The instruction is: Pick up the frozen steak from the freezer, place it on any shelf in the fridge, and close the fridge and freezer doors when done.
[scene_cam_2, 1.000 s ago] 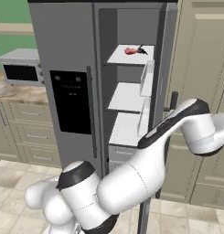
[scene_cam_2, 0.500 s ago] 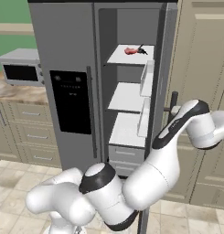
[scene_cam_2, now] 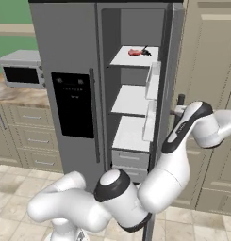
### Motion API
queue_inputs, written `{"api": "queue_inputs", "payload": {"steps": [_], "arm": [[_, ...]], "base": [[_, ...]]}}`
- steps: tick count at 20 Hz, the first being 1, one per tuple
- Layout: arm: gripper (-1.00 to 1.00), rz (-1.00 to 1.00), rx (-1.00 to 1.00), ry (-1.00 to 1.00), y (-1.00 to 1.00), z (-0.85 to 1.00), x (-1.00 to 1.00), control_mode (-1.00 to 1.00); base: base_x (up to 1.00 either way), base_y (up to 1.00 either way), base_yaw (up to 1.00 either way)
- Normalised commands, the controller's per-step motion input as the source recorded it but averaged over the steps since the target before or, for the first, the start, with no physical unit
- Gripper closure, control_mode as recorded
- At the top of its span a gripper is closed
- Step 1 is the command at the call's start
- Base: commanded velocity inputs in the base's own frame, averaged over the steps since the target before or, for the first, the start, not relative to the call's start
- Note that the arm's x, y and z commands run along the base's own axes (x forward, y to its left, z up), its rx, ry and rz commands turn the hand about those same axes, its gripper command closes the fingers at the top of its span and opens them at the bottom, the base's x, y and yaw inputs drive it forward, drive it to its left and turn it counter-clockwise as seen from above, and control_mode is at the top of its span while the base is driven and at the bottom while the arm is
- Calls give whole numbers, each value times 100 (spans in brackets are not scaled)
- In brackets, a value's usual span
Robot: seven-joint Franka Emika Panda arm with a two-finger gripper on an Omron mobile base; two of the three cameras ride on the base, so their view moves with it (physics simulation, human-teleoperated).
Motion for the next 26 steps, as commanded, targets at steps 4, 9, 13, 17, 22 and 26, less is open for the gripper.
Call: {"api": "queue_inputs", "payload": {"steps": [4, 9, 13, 17, 22, 26], "arm": [[-100, 0, 0, -4, 64, 0, 64, -100], [-100, 1, 0, -8, 98, 0, 51, -100], [-100, 4, 0, -10, 100, 0, 47, -100], [-100, 3, 1, -9, 100, 0, 59, -100], [-100, 1, 1, -8, 100, 0, 64, -100], [-100, 0, 1, -9, 100, 0, 61, -100]], "base": [[0, 0, 0], [0, 0, 0], [0, 0, 0], [0, 0, 0], [0, 0, 0], [0, 0, 0]]}}
